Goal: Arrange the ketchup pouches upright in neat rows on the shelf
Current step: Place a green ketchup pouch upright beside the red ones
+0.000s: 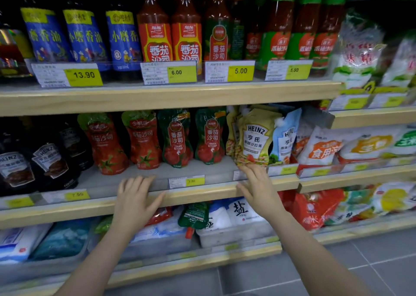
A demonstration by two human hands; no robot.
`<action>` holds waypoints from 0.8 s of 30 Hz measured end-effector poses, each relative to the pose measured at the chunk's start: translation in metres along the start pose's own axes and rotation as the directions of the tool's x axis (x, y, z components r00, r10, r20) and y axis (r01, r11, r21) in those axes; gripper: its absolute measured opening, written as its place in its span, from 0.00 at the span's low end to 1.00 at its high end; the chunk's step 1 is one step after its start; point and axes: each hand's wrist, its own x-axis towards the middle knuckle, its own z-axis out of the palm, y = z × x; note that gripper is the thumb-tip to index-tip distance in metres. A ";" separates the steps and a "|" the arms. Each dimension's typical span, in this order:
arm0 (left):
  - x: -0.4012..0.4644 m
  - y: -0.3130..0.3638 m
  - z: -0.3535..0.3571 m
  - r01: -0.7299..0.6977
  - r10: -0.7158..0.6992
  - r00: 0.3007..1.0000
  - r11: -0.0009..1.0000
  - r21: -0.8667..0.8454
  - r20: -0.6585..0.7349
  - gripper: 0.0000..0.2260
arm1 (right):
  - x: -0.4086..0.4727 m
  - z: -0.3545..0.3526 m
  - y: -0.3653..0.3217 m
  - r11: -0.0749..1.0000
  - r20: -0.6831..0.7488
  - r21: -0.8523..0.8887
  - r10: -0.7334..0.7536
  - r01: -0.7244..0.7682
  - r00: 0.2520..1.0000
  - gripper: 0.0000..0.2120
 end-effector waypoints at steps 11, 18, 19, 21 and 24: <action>-0.064 0.075 0.065 -0.265 0.318 0.883 0.945 -0.192 0.346 0.29 | -0.003 0.004 0.008 0.999 -0.007 0.025 -0.038 0.038 0.999 0.22; -0.059 0.070 0.098 -0.256 0.305 0.892 0.949 -0.183 0.334 0.31 | -0.003 0.008 0.013 0.997 -0.026 0.059 -0.042 0.044 0.999 0.23; -0.061 0.068 0.099 -0.254 0.306 0.897 0.948 -0.193 0.320 0.33 | -0.003 0.009 0.013 0.997 -0.033 0.065 -0.044 0.046 0.999 0.23; -0.063 0.067 0.097 -0.249 0.305 0.904 0.945 -0.212 0.301 0.36 | -0.003 0.010 0.012 0.996 -0.048 0.074 -0.044 0.047 0.998 0.22; -0.062 0.068 0.085 -0.293 0.346 0.891 0.933 -0.208 0.294 0.34 | -0.002 0.011 0.010 0.997 -0.060 0.065 -0.033 0.037 0.998 0.22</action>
